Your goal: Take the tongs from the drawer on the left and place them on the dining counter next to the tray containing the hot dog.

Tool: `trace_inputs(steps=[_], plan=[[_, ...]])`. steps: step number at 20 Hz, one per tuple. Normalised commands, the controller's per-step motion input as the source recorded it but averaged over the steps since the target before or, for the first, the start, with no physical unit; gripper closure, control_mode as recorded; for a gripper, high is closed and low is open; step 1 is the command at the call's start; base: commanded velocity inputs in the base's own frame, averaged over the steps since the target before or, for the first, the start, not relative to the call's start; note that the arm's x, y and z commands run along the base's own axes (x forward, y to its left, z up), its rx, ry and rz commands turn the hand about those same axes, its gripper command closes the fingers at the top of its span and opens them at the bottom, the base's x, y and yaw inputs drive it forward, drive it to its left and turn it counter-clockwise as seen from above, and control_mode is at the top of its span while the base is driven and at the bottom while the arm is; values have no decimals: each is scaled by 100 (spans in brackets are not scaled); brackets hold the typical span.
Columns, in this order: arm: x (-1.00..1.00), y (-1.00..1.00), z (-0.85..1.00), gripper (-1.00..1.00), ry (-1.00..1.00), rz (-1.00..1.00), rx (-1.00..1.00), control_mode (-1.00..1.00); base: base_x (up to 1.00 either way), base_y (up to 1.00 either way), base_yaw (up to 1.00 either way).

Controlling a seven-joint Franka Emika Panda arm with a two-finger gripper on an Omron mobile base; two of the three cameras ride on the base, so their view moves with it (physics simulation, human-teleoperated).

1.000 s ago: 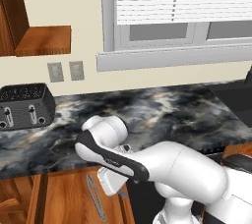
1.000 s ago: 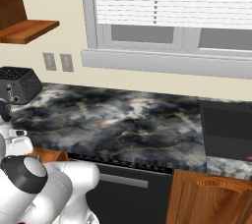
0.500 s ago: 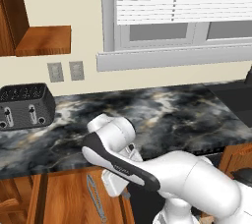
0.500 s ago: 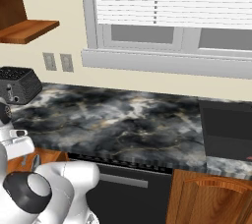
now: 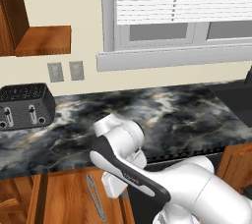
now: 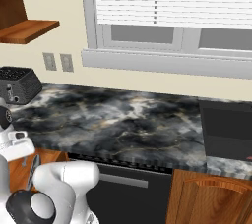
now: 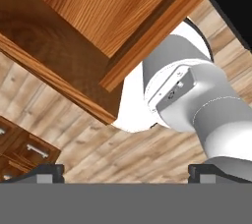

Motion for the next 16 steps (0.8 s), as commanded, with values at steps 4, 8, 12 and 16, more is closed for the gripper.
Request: trace_inputs(steps=[4, 8, 12, 16], plan=[[0, 4, -13, -100, -15, -14, 0, -100, 0, 0, 0], [1, 4, -9, -100, -12, -14, 0, -100, 0, 0, 0], [1, 3, -8, -100, -10, -13, 0, -100, 0, 0, 0], [3, 0, -4, -100, -9, -13, 0, -100, 0, 0, 0]])
